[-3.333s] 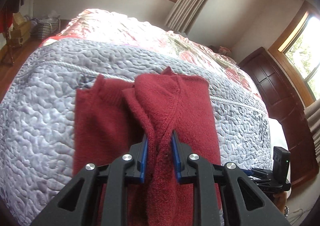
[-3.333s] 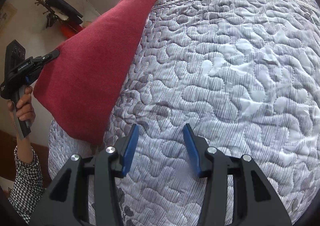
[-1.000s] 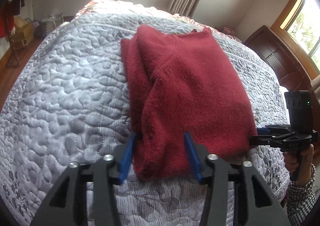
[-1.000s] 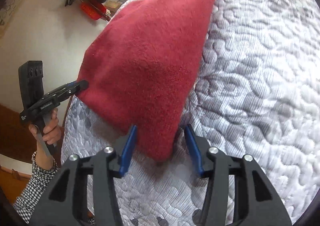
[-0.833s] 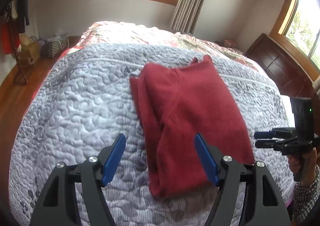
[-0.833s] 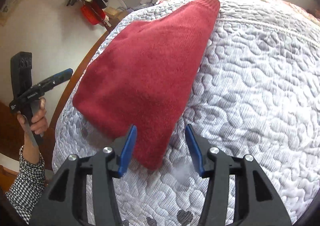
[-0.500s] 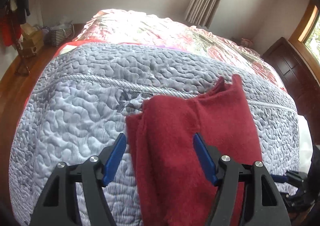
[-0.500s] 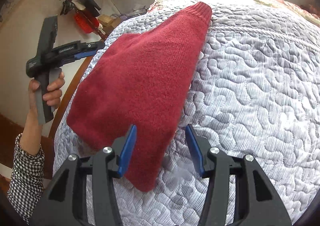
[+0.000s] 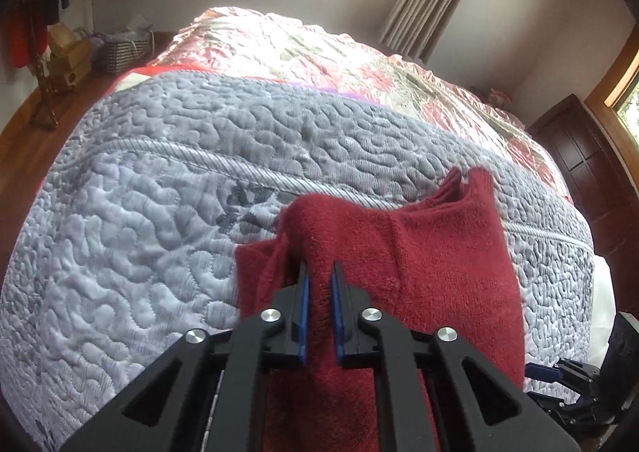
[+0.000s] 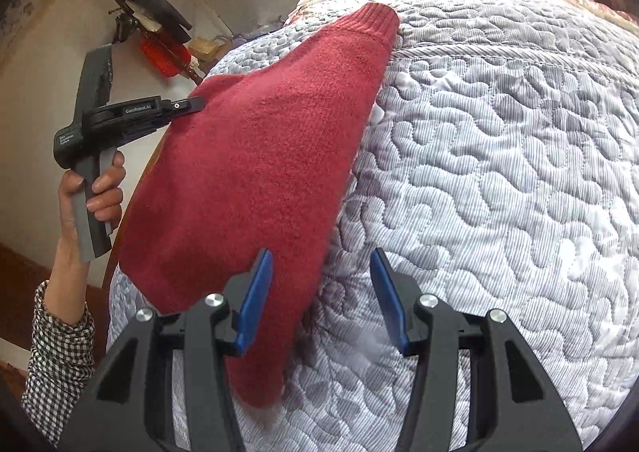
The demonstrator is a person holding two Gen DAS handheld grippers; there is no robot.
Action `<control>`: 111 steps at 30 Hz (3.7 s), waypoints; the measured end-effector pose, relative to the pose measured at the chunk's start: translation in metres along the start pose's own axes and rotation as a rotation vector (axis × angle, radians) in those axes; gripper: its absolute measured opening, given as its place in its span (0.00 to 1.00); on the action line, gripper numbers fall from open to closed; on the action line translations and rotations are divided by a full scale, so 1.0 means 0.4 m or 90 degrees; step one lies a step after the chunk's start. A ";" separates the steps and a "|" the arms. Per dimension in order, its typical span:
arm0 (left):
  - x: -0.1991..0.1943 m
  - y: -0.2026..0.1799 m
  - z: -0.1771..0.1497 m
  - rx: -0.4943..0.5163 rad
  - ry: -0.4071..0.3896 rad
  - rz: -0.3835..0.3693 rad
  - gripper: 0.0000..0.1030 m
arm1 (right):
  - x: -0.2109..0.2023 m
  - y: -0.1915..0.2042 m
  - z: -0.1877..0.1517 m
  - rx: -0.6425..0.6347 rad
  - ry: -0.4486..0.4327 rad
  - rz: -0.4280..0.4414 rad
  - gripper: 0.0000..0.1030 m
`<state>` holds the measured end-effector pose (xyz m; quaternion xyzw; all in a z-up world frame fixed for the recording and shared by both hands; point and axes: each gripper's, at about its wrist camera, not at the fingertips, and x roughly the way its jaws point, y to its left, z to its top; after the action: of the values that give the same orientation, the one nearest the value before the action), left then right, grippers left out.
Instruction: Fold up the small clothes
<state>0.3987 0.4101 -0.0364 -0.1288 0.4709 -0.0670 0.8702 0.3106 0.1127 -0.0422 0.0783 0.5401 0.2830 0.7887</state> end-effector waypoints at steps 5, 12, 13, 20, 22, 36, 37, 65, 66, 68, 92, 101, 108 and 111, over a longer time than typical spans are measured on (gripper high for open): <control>0.044 0.029 -0.009 -0.004 0.046 0.013 0.11 | 0.022 0.016 0.005 -0.007 0.003 -0.007 0.52; -0.001 0.056 -0.038 -0.022 0.058 -0.002 0.67 | 0.022 0.030 0.016 -0.012 0.008 -0.013 0.53; -0.025 0.059 -0.049 -0.015 0.052 -0.017 0.69 | 0.017 0.029 0.019 -0.011 0.007 -0.012 0.53; -0.084 0.081 -0.139 -0.017 0.097 -0.126 0.84 | 0.004 0.022 0.028 -0.011 0.001 0.006 0.57; -0.076 0.075 -0.153 -0.023 0.113 -0.165 0.84 | 0.011 0.024 0.037 -0.004 0.000 0.018 0.61; 0.076 0.059 -0.147 -0.033 0.180 -0.220 0.74 | 0.124 0.026 0.092 0.030 0.039 0.072 0.69; 0.081 0.051 -0.147 -0.028 0.180 -0.219 0.74 | 0.135 0.026 0.097 0.031 0.040 0.072 0.70; -0.027 -0.104 -0.239 0.038 0.121 -0.222 0.36 | -0.014 0.018 0.025 0.004 0.014 0.126 0.35; -0.036 -0.121 -0.248 0.043 0.119 -0.224 0.36 | -0.033 0.013 0.016 0.001 0.012 0.126 0.35; -0.051 -0.161 -0.265 0.051 0.118 -0.227 0.36 | -0.069 0.000 -0.004 -0.006 0.008 0.122 0.35; 0.039 -0.559 -0.537 0.140 0.104 -0.245 0.60 | -0.325 -0.390 -0.382 0.114 -0.053 0.117 0.39; -0.051 -0.548 -0.559 0.124 0.099 -0.185 0.72 | -0.399 -0.315 -0.441 0.116 -0.080 0.089 0.61; -0.140 -0.521 -0.678 0.143 0.066 -0.123 0.78 | -0.424 -0.282 -0.586 0.122 -0.050 0.065 0.61; -0.133 -0.498 -0.715 0.128 0.072 -0.119 0.72 | -0.423 -0.264 -0.623 0.125 -0.043 0.054 0.43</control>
<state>0.1311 0.1857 -0.0861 -0.0803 0.4964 -0.2015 0.8406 0.0819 -0.1099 -0.0517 0.1869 0.5347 0.2589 0.7824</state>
